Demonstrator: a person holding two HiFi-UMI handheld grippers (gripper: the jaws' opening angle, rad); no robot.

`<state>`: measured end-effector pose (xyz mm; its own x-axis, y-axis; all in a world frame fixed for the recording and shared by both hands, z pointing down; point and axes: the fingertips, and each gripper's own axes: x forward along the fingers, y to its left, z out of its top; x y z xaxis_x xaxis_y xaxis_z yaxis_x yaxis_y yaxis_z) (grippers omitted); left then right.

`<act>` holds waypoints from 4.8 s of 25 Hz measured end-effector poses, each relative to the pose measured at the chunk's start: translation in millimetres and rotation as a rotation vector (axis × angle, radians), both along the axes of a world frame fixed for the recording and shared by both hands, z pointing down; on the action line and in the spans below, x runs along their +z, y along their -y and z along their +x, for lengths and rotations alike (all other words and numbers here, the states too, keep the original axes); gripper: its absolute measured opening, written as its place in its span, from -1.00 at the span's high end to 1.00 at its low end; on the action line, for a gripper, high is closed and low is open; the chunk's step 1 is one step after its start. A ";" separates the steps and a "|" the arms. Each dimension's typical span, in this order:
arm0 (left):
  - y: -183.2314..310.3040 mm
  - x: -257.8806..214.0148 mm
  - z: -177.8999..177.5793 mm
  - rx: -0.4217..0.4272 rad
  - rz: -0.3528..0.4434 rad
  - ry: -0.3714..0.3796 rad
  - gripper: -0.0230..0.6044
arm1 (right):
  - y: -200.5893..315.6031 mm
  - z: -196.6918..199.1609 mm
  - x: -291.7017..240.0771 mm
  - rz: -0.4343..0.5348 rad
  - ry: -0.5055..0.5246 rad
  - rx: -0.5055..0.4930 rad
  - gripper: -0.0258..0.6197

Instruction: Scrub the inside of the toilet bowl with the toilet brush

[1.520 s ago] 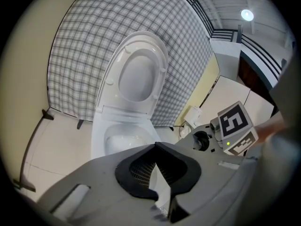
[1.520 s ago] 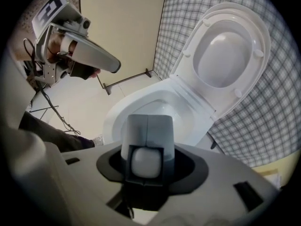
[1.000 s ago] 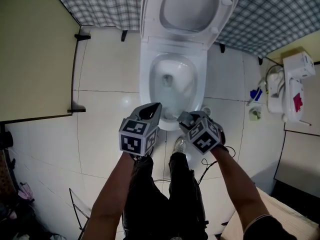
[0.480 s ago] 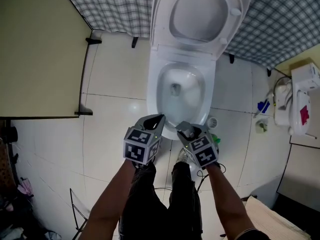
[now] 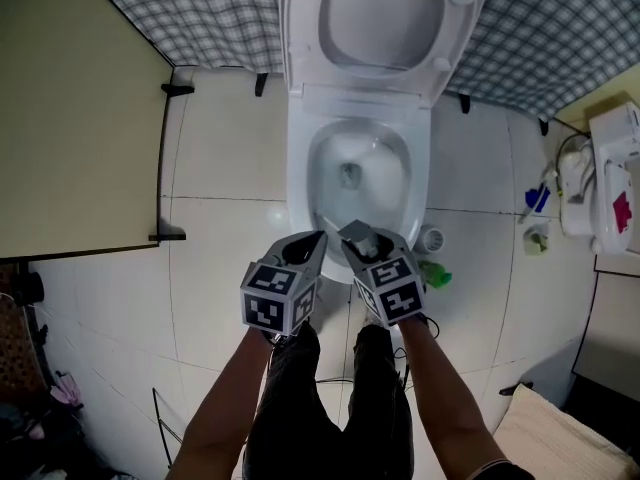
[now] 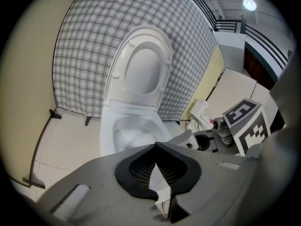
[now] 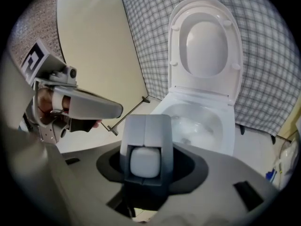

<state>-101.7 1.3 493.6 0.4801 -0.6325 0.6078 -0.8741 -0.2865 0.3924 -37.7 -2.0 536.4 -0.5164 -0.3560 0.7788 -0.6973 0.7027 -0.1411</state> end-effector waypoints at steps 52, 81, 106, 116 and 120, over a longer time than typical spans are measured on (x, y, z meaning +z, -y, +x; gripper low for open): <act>11.3 21.0 18.7 0.006 -0.030 -0.084 0.91 | 66.7 102.7 -13.2 0.153 -0.315 0.057 0.31; -5.4 16.3 -8.7 0.024 -0.021 -0.059 0.91 | 36.6 -8.3 11.7 0.099 -0.147 0.048 0.33; -5.3 37.2 6.9 0.057 -0.067 -0.077 0.91 | 16.2 40.4 -1.5 0.104 -0.172 0.052 0.33; -6.3 39.0 10.5 0.054 -0.073 -0.075 0.91 | 1.0 22.4 21.4 0.090 -0.224 -0.039 0.33; -4.7 39.6 7.9 0.049 -0.071 -0.078 0.91 | 21.1 23.2 39.8 0.080 -0.252 -0.027 0.34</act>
<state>-93.8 6.0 533.2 0.5569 -0.5635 0.6101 -0.8258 -0.2973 0.4792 -14.5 -23.1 576.2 -0.3203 -0.4103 0.8539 -0.6839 0.7238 0.0912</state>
